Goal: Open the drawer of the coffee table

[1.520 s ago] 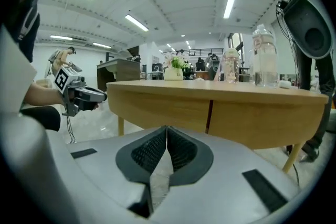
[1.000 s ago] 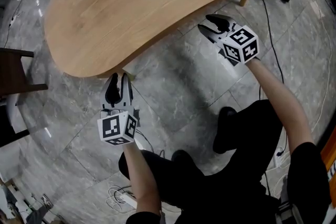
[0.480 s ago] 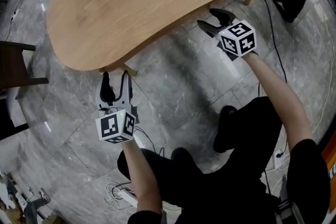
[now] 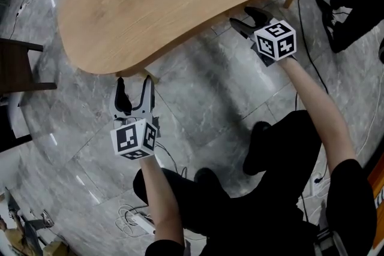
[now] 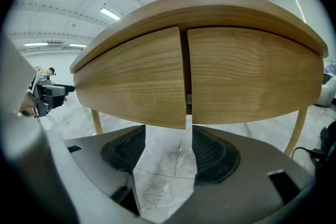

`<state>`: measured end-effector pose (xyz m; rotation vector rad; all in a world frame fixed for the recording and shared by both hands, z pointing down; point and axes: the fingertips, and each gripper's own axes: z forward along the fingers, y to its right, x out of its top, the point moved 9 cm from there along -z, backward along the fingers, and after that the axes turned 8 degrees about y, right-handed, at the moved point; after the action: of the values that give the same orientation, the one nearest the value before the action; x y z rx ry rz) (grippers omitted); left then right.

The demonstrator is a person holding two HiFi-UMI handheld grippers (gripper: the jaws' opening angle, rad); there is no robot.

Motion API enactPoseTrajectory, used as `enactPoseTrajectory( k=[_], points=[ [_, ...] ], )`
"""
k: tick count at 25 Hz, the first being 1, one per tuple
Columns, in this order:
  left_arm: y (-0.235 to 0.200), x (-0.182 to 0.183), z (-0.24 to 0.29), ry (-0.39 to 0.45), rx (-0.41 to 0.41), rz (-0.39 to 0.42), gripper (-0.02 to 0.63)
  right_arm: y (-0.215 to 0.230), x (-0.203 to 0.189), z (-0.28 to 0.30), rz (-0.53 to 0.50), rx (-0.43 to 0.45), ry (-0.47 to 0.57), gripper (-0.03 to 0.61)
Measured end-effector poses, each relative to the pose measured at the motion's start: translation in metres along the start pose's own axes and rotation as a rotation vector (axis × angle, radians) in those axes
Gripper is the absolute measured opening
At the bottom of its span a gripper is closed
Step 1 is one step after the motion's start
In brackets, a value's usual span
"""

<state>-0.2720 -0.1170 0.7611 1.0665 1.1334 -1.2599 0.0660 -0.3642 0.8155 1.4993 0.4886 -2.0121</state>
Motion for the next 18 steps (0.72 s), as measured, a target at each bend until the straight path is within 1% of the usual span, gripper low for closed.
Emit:
enactPoseTrajectory(
  k=[1,3,7,10,13,18],
  points=[
    [0.0,0.0,-0.001,0.003,0.007,-0.006,0.347,0.0,0.0,0.0,-0.001,0.0,-0.001,0.237],
    [-0.001,-0.001,0.001,0.01,0.019,-0.016,0.348,-0.001,-0.002,0.001,-0.001,0.002,-0.004,0.237],
    [-0.006,0.003,0.014,0.031,0.024,0.011,0.364,-0.003,-0.002,0.006,-0.007,0.01,-0.004,0.238],
    [-0.005,0.004,0.018,0.041,0.003,0.02,0.364,-0.006,-0.001,0.008,-0.009,0.012,-0.006,0.238],
    [-0.006,0.003,0.018,0.062,0.004,0.017,0.364,-0.006,0.0,0.009,-0.007,0.015,-0.009,0.238],
    [-0.006,0.002,0.02,0.048,0.006,0.05,0.364,-0.006,0.003,0.009,-0.002,0.026,-0.018,0.238]
  ],
)
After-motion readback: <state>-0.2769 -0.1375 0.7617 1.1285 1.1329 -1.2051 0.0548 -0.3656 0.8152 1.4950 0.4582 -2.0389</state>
